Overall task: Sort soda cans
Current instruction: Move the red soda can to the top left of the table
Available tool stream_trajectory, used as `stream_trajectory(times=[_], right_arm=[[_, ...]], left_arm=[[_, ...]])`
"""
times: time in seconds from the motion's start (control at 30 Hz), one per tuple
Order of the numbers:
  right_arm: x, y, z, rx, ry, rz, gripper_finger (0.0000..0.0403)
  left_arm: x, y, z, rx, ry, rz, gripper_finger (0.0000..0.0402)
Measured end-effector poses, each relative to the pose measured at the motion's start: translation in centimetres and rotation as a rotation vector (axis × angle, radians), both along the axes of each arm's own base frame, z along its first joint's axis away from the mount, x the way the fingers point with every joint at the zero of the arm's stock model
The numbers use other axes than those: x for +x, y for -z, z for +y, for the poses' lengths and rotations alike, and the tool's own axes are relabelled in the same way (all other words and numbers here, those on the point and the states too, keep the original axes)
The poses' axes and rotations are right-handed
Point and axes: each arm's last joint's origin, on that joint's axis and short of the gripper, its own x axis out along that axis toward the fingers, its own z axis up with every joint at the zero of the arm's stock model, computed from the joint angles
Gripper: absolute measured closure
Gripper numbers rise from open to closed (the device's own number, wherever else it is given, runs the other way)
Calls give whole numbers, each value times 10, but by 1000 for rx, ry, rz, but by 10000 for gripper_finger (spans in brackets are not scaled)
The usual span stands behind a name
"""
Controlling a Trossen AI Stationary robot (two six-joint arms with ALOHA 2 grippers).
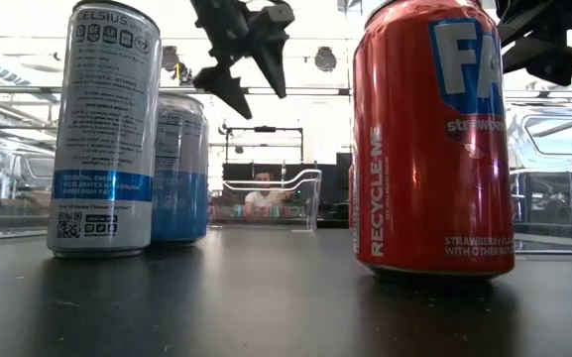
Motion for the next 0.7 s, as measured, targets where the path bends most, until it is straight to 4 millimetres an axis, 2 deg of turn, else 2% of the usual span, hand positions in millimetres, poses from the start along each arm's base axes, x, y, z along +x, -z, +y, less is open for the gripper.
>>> stream_trajectory(times=[0.13, 0.23, 0.4, 0.57, 0.7], right_arm=[[0, 0, 0, 0, 1, 0, 266], [0, 0, 0, 0, 1, 0, 266], [0, 0, 0, 0, 1, 0, 266], [0, 0, 0, 1, 1, -1, 266], [1, -1, 0, 5, 0, -11, 266]], left_arm=[[-21, -17, 1, 85, -85, 17, 26], [-38, -22, 2, 147, -206, 82, 26], [-50, -17, 3, 141, -289, 190, 26], [-56, -2, 1, 102, -327, 321, 26], [-57, 10, 0, 56, -334, 334, 26]])
